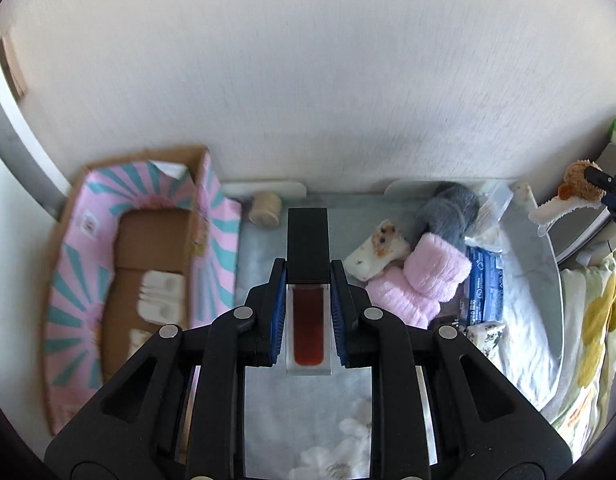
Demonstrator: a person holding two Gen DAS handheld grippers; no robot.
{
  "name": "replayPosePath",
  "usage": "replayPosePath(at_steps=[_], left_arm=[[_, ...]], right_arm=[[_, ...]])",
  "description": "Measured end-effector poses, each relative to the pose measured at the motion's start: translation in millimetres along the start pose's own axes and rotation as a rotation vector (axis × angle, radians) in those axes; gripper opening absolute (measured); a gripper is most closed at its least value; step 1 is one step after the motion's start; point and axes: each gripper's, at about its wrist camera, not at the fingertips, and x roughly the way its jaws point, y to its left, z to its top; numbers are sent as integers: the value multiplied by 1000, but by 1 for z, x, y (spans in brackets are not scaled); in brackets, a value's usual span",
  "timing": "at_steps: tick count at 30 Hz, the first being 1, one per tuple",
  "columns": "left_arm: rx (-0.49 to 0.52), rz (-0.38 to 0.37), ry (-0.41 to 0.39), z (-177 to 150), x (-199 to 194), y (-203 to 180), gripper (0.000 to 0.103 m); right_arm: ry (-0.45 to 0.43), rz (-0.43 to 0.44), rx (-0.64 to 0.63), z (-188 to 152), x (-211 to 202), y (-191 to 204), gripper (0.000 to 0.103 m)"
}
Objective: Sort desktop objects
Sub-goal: 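Grasp the red lipstick with left tool while right tool grasps brown plush keychain, then carry lipstick and plush into the box and open both tools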
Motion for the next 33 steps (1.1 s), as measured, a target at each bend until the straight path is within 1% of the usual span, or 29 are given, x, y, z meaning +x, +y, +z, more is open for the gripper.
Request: replayPosePath(at_steps=[1,4,6,10,11,12,14,18,21,23,27,29,31,33], left_arm=[[3,4,-3,0,-2,4,18],[11,23,-15,3,-30,19,18],[12,38,-22,4,-41,28,18],[11,60,-30,4,-59,48,18],[6,63,-31,3,-62,53,18],[-5,66,-29,2,-65,60,18],[-27,73,-26,-1,-69,71,18],[-73,102,-22,-13,-75,98,18],[-110,125,-11,-25,-78,119,18],[-132,140,0,-33,-78,131,18],[-186,153,32,-52,-76,156,18],[-212,154,55,-61,-71,166,18],[-228,146,65,-67,-66,171,18],[-238,135,80,-73,-59,174,18]], right_arm=[[4,17,-8,0,-1,8,26],[24,77,-47,-3,-1,38,26],[37,105,-82,-7,-5,57,26],[85,182,-150,-13,6,102,26],[106,209,-178,-16,12,119,26],[118,224,-195,-12,13,125,26],[154,260,-248,-18,23,149,26],[235,327,-357,-39,55,199,26],[284,358,-441,-55,74,241,26],[334,391,-477,-68,90,268,26],[438,428,-524,-92,130,311,26],[502,430,-564,-108,153,334,26],[542,416,-602,-117,172,348,26],[586,400,-649,-140,183,350,26]])
